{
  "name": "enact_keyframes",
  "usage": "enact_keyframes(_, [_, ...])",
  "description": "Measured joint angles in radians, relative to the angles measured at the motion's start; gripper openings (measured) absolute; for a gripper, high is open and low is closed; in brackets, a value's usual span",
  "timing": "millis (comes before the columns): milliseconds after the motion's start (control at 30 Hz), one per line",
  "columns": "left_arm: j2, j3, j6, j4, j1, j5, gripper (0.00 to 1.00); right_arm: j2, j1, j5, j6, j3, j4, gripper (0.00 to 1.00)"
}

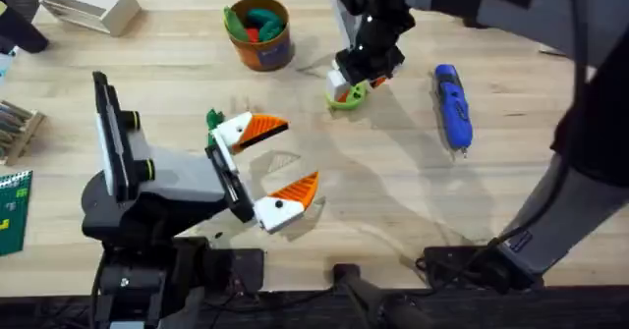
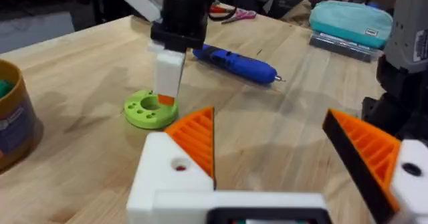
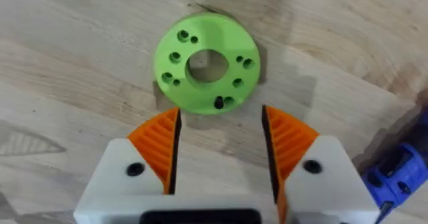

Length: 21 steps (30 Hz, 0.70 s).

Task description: Pick up the gripper from the table and insert it into the empty holder that is missing its gripper. Then pick up a screw, insert it into the mounting hole, and use the screwdriver to tighten it. Finally, clean up the table by picking up the vegetable and placing it into the bucket.

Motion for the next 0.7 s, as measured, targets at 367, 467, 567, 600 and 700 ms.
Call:
enact_keyframes(367, [0.000, 0.000, 0.000, 0.000, 0.000, 0.000, 0.985, 0.024, 0.003, 0.000, 0.003, 0.000, 0.008, 0.435])
enact_keyframes(467, [0.000, 0.000, 0.000, 0.000, 0.000, 0.000, 0.985, 0.024, 0.003, 0.000, 0.003, 0.000, 0.013, 0.380])
enact_keyframes(567, [0.000, 0.000, 0.000, 0.000, 0.000, 0.000, 0.985, 0.024, 0.003, 0.000, 0.003, 0.000, 0.016, 0.365])
enact_keyframes(600, [0.000, 0.000, 0.000, 0.000, 0.000, 0.000, 0.985, 0.024, 0.003, 0.000, 0.005, 0.000, 0.020, 0.362])
enact_keyframes(700, [0.000, 0.000, 0.000, 0.000, 0.000, 0.000, 0.985, 0.024, 0.003, 0.000, 0.007, -0.008, 0.026, 0.361])
